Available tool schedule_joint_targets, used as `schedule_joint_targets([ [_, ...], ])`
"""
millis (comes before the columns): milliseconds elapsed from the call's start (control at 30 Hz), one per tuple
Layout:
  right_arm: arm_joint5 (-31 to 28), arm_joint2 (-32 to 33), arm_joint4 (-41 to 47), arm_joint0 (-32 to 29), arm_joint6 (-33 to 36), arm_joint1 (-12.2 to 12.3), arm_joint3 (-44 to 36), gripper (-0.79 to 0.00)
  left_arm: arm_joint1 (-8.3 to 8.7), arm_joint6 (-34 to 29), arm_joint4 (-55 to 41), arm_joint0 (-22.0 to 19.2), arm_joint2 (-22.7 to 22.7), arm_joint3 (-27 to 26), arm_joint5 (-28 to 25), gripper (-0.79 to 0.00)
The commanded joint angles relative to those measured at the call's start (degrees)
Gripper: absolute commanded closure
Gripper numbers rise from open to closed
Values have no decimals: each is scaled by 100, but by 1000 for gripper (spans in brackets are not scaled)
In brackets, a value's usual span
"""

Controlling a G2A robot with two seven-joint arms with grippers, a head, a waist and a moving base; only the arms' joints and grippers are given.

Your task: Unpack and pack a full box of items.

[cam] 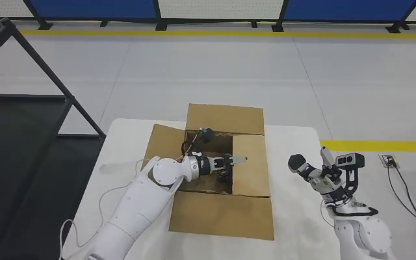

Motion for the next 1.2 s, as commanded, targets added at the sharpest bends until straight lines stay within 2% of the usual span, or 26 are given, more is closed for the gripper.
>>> schedule_joint_targets([
  [0, 17, -9, -40, 17, 24, 12, 32, -785, -54, -7, -94, -38, 35, 108, -77, -785],
  [200, 65, -99, -224, 94, 21, 41, 80, -785, -146, -59, -290, -119, 27, 309, -300, -785],
  [433, 134, -282, -772, 147, 96, 86, 51, -785, -138, -269, -352, -154, -115, 225, -462, -785],
  [633, 112, -365, -845, 142, 142, 113, -7, -785, -101, -341, -453, -62, -291, -34, -507, -785],
  [1000, -218, -173, -445, -172, 1046, 215, -218, -785, -109, -129, -269, 59, -370, -817, -366, -785],
  [1167, -408, -57, 83, -382, 1440, 247, -289, -785, -160, -24, -89, 40, -265, -1205, -178, -785],
])
